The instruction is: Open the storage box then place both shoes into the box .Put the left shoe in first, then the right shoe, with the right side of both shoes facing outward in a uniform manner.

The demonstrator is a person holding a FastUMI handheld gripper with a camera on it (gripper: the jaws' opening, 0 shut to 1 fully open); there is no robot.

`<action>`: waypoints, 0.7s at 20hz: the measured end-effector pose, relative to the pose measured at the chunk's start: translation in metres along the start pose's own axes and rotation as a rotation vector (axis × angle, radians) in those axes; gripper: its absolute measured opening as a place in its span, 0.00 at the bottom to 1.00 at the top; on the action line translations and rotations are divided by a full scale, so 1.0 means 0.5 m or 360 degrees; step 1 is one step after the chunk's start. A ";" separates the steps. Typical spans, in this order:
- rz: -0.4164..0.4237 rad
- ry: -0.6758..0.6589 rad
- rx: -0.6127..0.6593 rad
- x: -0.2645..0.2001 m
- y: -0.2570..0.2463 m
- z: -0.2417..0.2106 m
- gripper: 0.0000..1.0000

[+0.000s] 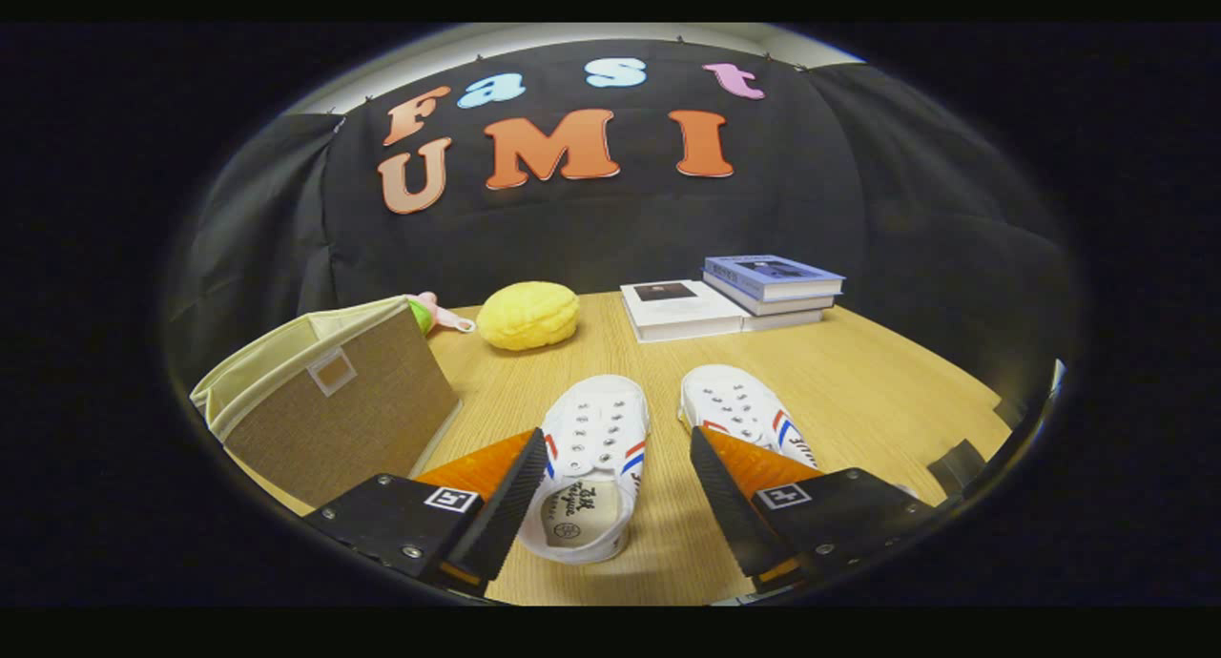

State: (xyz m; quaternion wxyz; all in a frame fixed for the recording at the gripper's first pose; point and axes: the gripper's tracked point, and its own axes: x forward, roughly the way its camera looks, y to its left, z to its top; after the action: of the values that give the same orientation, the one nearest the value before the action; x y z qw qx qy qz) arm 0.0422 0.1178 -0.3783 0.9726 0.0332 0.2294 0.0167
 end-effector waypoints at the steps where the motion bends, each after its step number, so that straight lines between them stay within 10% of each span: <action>1: -0.0006 0.0023 -0.0002 0.008 -0.004 -0.011 0.86; 14: -0.0037 0.0280 0.0019 0.077 -0.009 -0.085 0.50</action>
State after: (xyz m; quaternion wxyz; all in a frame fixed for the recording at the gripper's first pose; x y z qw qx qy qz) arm 0.0578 0.1177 -0.4339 0.9487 0.0349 0.3143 0.0070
